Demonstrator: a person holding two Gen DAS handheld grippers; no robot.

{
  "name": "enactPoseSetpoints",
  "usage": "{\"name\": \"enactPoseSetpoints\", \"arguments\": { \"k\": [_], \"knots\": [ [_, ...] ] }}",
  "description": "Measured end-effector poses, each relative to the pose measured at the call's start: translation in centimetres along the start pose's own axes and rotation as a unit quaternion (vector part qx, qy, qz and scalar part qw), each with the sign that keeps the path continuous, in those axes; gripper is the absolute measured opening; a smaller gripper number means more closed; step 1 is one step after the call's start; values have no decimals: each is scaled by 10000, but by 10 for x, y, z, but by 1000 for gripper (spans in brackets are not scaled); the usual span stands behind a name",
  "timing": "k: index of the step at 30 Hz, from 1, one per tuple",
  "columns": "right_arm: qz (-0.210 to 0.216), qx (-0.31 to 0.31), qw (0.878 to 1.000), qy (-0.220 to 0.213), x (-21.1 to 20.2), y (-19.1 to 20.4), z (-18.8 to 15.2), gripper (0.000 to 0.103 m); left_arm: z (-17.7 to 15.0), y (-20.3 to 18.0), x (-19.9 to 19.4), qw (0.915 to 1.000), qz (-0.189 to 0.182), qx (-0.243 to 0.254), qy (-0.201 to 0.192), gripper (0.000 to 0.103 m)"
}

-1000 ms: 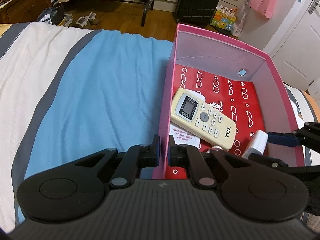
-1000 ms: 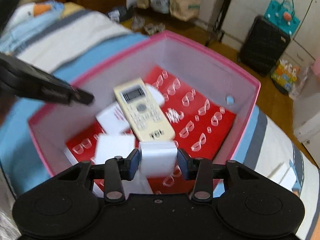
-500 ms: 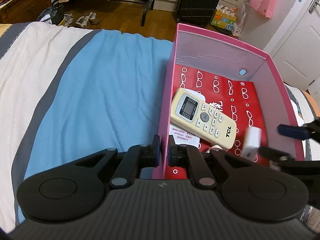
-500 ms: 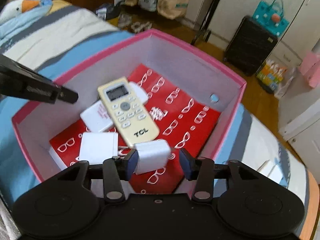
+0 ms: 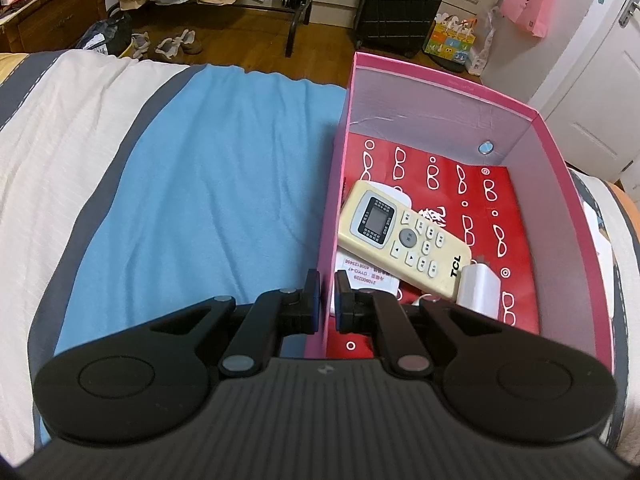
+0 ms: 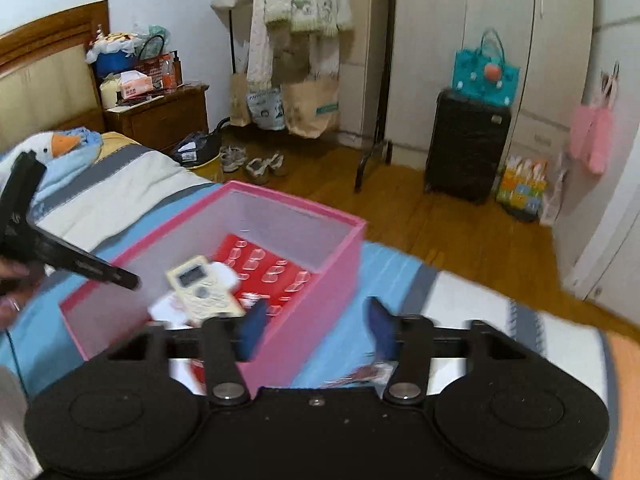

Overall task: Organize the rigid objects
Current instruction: 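Grasp the flat white power bank by its end with the right gripper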

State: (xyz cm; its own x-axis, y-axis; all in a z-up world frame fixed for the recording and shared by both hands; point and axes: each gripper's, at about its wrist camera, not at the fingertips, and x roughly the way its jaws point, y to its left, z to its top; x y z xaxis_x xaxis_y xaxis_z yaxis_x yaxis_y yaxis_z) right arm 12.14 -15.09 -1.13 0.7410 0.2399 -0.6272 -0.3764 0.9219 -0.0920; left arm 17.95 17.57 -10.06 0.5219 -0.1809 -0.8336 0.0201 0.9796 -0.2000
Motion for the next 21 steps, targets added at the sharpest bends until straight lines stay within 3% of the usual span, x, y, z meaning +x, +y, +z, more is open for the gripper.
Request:
{"name": "enactPoseSetpoints", "arguments": {
  "k": [2, 5, 10, 16, 21],
  "knots": [
    [-154, 14, 9999, -71, 1, -16, -8, 73, 0, -1, 1, 10000, 27, 0, 31, 7],
    [-294, 597, 9977, -109, 16, -51, -30, 72, 0, -3, 2, 10000, 81, 16, 56, 7],
    [-682, 1069, 9905, 523, 59, -93, -66, 72, 2, -3, 0, 9999, 113, -42, 38, 7],
    [-713, 1733, 9801, 652, 94, -113, -70, 71, 1, -2, 3, 9998, 158, -76, 70, 8],
    [-1094, 1731, 9761, 734, 117, -111, -84, 69, 1, -2, 4, 9998, 139, -87, 65, 8]
  ]
}}
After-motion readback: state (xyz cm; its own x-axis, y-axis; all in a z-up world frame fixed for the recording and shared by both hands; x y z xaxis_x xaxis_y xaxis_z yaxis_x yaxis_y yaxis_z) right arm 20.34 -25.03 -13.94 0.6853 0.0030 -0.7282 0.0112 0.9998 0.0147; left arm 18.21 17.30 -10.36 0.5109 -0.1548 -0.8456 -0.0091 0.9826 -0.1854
